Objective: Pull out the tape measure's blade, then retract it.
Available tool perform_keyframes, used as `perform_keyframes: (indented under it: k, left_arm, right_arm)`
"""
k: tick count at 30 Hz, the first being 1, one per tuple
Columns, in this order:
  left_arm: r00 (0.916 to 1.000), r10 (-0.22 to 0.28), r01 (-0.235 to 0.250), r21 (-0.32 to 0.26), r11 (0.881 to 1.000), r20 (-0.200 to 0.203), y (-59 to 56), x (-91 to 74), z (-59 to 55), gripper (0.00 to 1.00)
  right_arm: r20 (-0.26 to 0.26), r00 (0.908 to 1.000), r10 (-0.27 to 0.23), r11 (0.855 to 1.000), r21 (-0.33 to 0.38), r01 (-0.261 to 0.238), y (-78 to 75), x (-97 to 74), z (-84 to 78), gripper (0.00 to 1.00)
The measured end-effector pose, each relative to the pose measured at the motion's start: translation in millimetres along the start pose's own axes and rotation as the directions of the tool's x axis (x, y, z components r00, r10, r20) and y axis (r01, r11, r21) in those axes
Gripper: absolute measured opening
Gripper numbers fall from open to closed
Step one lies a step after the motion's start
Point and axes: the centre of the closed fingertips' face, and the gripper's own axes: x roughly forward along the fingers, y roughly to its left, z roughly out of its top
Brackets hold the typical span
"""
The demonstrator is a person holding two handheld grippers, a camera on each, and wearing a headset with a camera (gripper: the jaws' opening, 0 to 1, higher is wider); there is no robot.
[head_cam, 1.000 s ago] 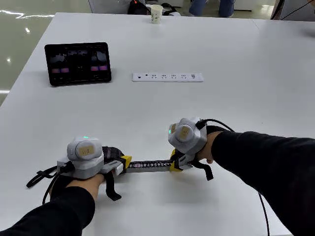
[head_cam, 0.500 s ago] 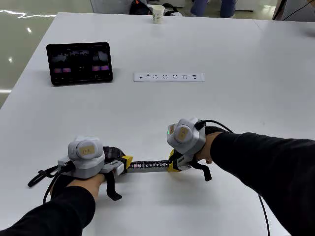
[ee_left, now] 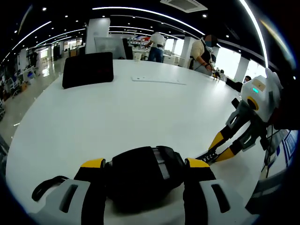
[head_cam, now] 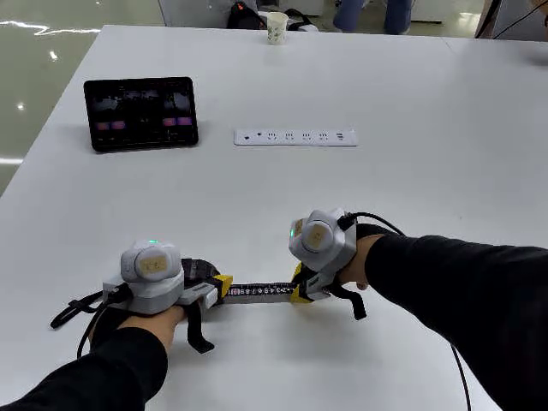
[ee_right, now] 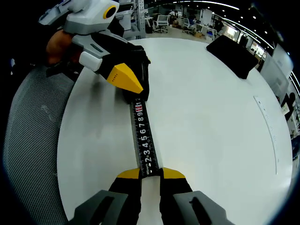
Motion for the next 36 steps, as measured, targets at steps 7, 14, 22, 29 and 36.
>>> perform_keyframes:
  k: [7,14,22,29,36]
  left_arm:
    - [1.0000,0.000,0.000,0.034,0.999,-0.004,-1.6,0.3,-1.2,0.62]
    - [0.9998,0.003,-0.004,0.053,0.999,0.019,-2.3,-1.3,-1.7,0.62]
    - [0.9998,-0.006,0.005,0.026,1.000,0.022,-0.8,0.3,-1.0,0.62]
    - [0.9998,-0.009,0.009,0.008,1.000,0.016,-0.5,0.6,-0.8,0.62]
    - [0.9998,-0.011,0.011,0.008,1.000,0.017,-0.6,0.1,-0.4,0.61]
  right_arm:
    - [0.002,1.0000,0.002,1.000,-0.010,-0.002,1.5,1.3,2.7,0.11]
    - [0.001,1.0000,-0.001,0.999,-0.039,0.001,2.4,2.9,3.8,0.12]
    - [0.014,0.9999,0.001,1.000,-0.031,-0.001,3.9,3.8,7.3,0.12]
    - [0.023,0.9997,0.004,1.000,-0.023,-0.004,3.5,6.6,11.2,0.12]
    - [0.030,0.9995,0.004,1.000,-0.020,-0.004,3.2,7.7,14.6,0.12]
